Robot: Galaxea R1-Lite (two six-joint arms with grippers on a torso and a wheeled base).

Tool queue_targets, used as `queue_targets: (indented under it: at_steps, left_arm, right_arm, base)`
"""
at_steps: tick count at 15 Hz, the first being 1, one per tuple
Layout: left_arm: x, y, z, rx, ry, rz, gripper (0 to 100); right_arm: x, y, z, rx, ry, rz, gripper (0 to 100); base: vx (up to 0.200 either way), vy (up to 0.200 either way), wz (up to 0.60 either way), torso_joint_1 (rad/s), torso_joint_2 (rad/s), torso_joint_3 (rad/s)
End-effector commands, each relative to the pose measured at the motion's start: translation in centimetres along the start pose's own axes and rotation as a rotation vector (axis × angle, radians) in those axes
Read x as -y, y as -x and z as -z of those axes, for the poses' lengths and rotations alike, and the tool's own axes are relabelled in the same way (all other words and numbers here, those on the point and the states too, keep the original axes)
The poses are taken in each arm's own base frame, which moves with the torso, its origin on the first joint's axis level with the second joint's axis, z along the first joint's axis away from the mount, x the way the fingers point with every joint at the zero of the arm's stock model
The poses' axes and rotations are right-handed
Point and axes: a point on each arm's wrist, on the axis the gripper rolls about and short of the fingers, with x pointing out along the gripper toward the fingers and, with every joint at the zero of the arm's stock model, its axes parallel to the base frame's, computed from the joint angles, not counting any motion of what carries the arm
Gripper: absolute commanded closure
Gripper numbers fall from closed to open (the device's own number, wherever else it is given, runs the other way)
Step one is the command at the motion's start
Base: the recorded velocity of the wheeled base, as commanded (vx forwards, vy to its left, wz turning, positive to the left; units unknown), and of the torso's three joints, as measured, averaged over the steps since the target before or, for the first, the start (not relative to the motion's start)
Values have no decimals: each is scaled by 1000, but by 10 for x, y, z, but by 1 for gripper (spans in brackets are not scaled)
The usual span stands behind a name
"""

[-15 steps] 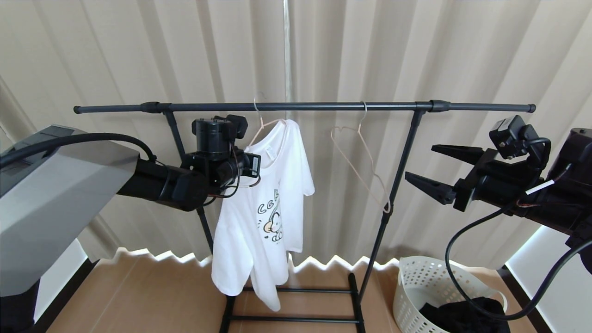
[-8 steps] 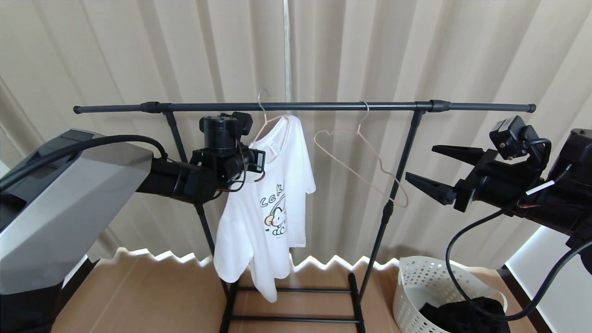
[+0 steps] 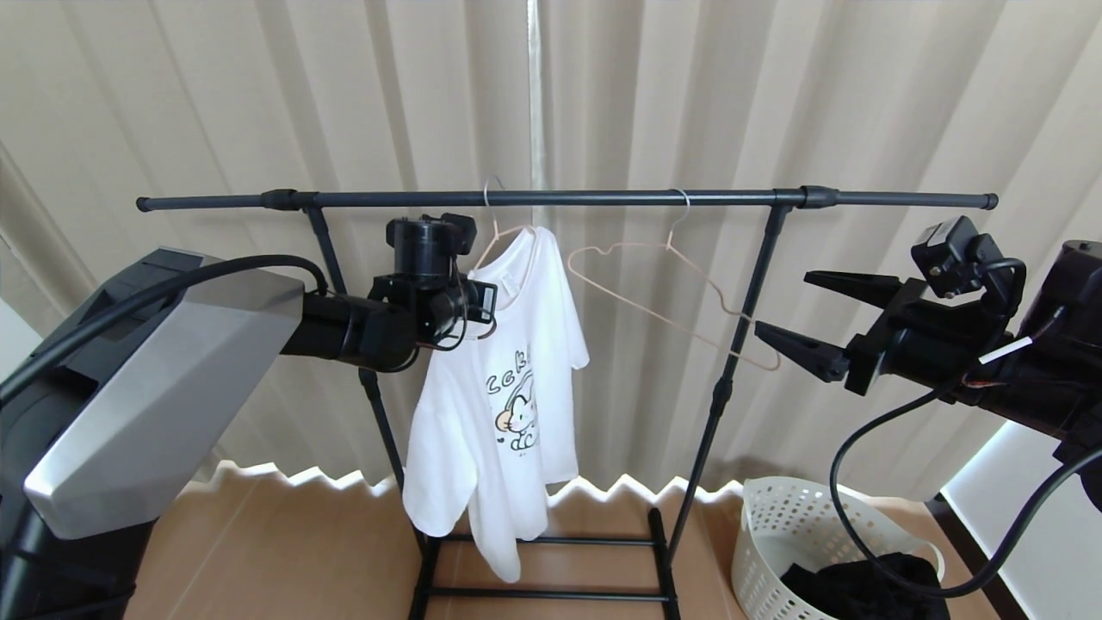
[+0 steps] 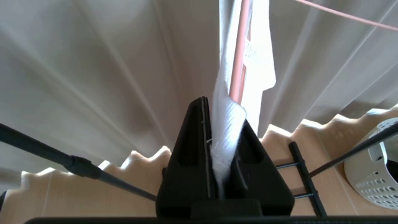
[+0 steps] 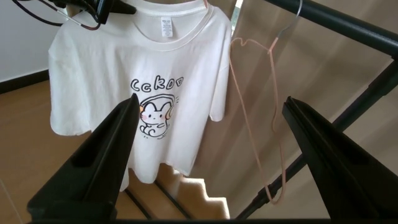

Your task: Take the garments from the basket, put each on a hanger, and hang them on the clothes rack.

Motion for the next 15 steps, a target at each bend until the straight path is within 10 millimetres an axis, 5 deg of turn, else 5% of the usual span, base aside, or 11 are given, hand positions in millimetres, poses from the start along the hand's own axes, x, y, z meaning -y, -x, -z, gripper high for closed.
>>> queue_targets:
  at_steps: [1,14,15]
  left_arm:
    - [1,-3,3,-5,-1,0,100]
    - [2,-6,11,-30,-6,-7,100]
    - [1,-5,11,-39,-8,-7,0]
  right_arm:
    - [0,0,0,-1,0,-2,0]
    - [0,0,0,-1,0,-2,0]
    - [0,0,0,-1,0,-2,0]
  base:
    - [0,0,0,0,0,0]
    - [0,0,0,0,0,0]
    - [0,0,0,0,0,0]
